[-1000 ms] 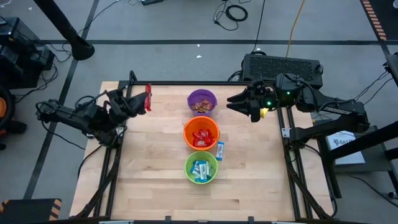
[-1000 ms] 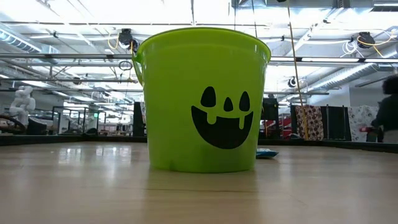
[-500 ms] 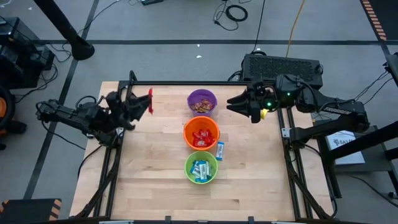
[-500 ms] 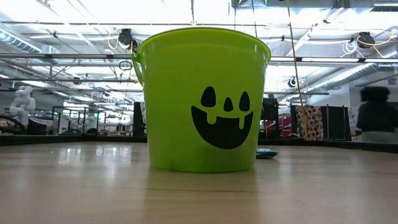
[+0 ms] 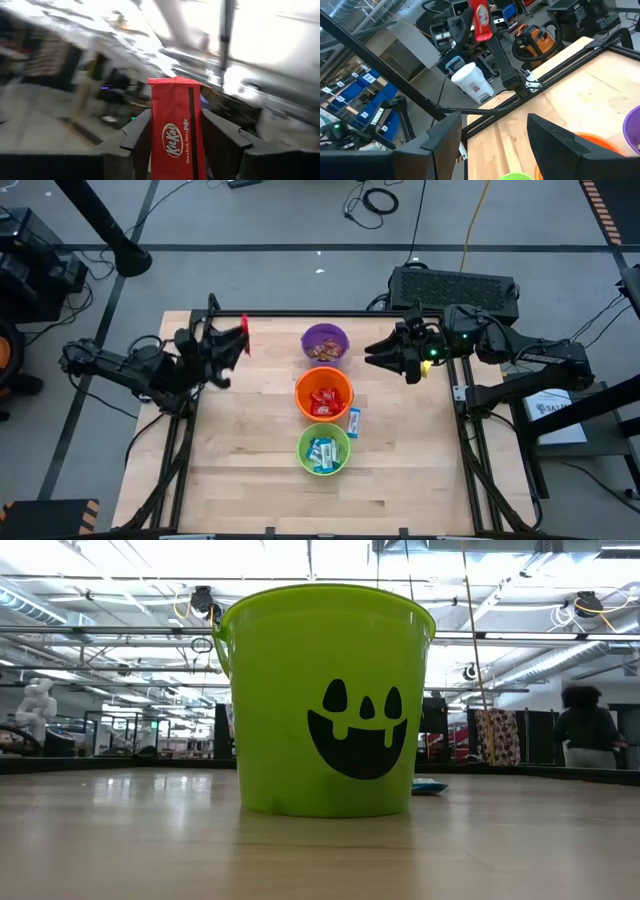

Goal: Sort candy by brand, put in halloween buckets
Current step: Put red chocolate bar into the orange bucket

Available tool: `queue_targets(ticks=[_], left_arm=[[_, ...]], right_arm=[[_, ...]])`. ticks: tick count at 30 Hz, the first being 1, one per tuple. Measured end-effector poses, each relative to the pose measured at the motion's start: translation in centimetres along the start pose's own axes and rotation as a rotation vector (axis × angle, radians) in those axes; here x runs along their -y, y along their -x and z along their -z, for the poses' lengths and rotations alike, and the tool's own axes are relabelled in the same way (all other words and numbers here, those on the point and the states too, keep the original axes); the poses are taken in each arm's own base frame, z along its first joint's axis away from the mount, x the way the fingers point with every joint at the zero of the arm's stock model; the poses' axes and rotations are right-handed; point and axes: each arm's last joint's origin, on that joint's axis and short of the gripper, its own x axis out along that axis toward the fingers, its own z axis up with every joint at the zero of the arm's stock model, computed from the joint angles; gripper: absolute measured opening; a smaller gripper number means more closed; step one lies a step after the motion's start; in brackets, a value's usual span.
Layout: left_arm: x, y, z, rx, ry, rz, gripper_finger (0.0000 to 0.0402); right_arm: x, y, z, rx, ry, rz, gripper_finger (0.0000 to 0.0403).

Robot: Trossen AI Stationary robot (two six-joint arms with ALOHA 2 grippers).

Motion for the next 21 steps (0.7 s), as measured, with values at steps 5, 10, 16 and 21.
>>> queue_targets(ticks=[5,10,16,21], left_arm=[[1.2,-2.7,0.3,-0.040,-0.037,-0.071,0.0157],[2.5,-5.2,3.4,-0.237,-0.085,-0.040,0.0157],[2.9,-6.5,10.2,-0.502,-0.091,-0.035,0.0157],[2.7,-6.7,15.0,-0.638,-0.110,-0.061,0.0157]], right_arm=[[0.1,0.0,-0.1,0.004,0.003,0.004,0.0217],[0.1,0.0,-0.1,0.006,0.002,0.006,0.0217],[0.1,0.0,-0.1,0.007,0.000,0.005,0.0217],[0.1,0.0,-0.1,0.007,-0.001,0.005,0.0217]])
